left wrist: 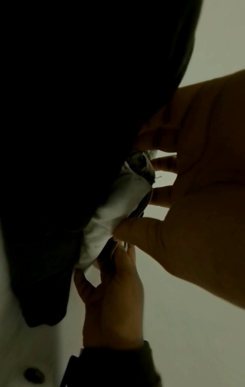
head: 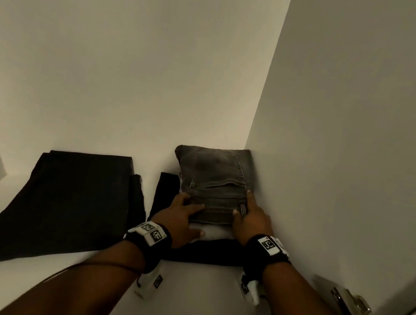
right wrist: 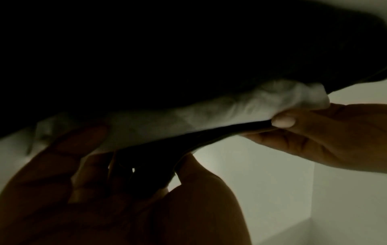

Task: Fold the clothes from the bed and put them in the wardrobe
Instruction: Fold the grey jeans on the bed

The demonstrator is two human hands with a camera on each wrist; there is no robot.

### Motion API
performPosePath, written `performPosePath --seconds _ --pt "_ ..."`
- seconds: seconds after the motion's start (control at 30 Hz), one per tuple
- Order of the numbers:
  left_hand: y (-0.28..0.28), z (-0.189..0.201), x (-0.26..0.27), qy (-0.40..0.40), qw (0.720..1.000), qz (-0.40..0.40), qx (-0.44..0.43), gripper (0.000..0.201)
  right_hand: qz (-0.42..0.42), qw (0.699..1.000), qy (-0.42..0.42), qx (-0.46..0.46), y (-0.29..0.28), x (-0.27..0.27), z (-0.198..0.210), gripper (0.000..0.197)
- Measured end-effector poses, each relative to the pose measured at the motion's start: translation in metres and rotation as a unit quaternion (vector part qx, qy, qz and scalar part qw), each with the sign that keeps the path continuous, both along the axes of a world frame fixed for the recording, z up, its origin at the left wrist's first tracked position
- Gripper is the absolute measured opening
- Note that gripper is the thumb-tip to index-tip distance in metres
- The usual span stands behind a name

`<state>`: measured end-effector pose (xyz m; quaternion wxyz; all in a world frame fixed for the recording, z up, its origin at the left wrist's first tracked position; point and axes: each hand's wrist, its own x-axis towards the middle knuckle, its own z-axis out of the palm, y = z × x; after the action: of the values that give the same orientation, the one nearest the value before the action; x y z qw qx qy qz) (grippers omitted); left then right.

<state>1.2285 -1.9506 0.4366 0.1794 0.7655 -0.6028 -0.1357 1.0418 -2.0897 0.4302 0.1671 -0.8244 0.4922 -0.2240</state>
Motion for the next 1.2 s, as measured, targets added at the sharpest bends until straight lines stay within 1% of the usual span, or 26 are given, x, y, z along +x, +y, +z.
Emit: performPosePath --seconds 0.1,0.17,0.27,0.33,0.4,0.47,0.5,0.57,0.6,0.63,0.67,0.7,0.73,0.77,0.8,0.83,0.87,0.9,0.93,0.97,1.0,1.07,1.13,1.2 --pt "0.000 -0.010 -0.002 0.001 1.000 0.008 -0.006 0.077 0.001 1.000 0.002 -0.025 -0.004 0.002 -0.012 0.072" --pt "0.000 -0.014 -0.002 -0.004 1.000 0.010 -0.011 0.075 -0.002 0.999 -0.005 -0.034 -0.003 0.003 -0.011 0.071" --pt "-0.001 -0.018 0.000 -0.004 1.000 0.007 -0.012 0.076 -0.010 1.000 -0.007 -0.015 -0.002 0.003 -0.011 0.069" --pt "-0.001 -0.020 0.001 -0.013 1.000 0.002 -0.003 0.081 -0.019 1.000 -0.008 -0.003 -0.003 0.003 -0.012 0.070" --pt "0.002 -0.020 0.000 -0.033 0.999 -0.005 0.027 0.096 -0.034 0.999 -0.014 0.016 0.000 0.004 -0.012 0.073" --pt "0.011 -0.014 -0.006 -0.039 0.997 -0.016 0.061 0.110 -0.045 0.998 -0.013 0.045 0.008 0.004 -0.010 0.082" --pt "0.020 -0.007 -0.010 -0.024 0.997 -0.024 0.069 0.111 -0.042 0.997 -0.015 0.059 0.014 0.003 -0.008 0.092" --pt "0.044 0.007 -0.026 0.011 0.998 -0.048 0.048 0.104 -0.044 0.995 -0.014 0.093 0.033 -0.004 -0.002 0.120" --pt "0.059 0.010 -0.035 0.020 0.998 -0.058 0.035 0.101 -0.045 0.992 -0.001 0.119 0.047 -0.009 0.001 0.129" --pt "0.076 0.009 -0.044 0.029 0.997 -0.070 0.024 0.100 -0.036 0.989 0.023 0.145 0.067 -0.014 0.001 0.133" --pt "0.092 0.003 -0.053 0.042 0.995 -0.083 0.023 0.100 -0.019 0.984 0.051 0.168 0.087 -0.019 -0.002 0.132" --pt "0.109 -0.007 -0.061 0.051 0.994 -0.095 0.033 0.102 0.006 0.979 0.077 0.187 0.112 -0.025 -0.007 0.127" --pt "0.123 -0.019 -0.068 0.043 0.992 -0.103 0.052 0.104 0.035 0.974 0.106 0.199 0.132 -0.029 -0.016 0.122" --pt "0.137 -0.032 -0.072 0.013 0.990 -0.112 0.082 0.107 0.059 0.967 0.147 0.200 0.153 -0.032 -0.030 0.114" --pt "0.151 -0.044 -0.074 -0.027 0.986 -0.120 0.110 0.108 0.072 0.960 0.201 0.180 0.172 -0.035 -0.046 0.102" --pt "0.164 -0.056 -0.074 -0.062 0.981 -0.126 0.132 0.109 0.073 0.957 0.247 0.136 0.192 -0.039 -0.060 0.089" --pt "0.180 -0.068 -0.075 -0.084 0.978 -0.131 0.136 0.109 0.061 0.959 0.263 0.091 0.212 -0.043 -0.075 0.080" --pt "0.190 -0.076 -0.074 -0.100 0.979 -0.132 0.116 0.109 0.049 0.967 0.244 0.049 0.226 -0.047 -0.085 0.077" --pt "0.202 -0.084 -0.074 -0.117 0.979 -0.139 0.090 0.109 0.036 0.976 0.211 0.032 0.242 -0.052 -0.093 0.076" --pt "0.213 -0.091 -0.076 -0.134 0.978 -0.146 0.065 0.109 0.030 0.983 0.175 0.035 0.257 -0.057 -0.098 0.076" --pt "0.223 -0.098 -0.078 -0.154 0.975 -0.152 0.046 0.107 0.031 0.988 0.149 0.039 0.269 -0.062 -0.104 0.083" --pt "0.243 -0.109 -0.084 -0.185 0.970 -0.158 0.020 0.095 0.028 0.990 0.123 0.064 0.296 -0.068 -0.113 0.105" --pt "0.260 -0.117 -0.092 -0.197 0.965 -0.173 0.016 0.083 0.020 0.988 0.103 0.111 0.325 -0.073 -0.115 0.106" --pt "0.278 -0.127 -0.097 -0.165 0.966 -0.199 0.030 0.079 0.012 0.981 0.114 0.154 0.359 -0.083 -0.122 0.105"
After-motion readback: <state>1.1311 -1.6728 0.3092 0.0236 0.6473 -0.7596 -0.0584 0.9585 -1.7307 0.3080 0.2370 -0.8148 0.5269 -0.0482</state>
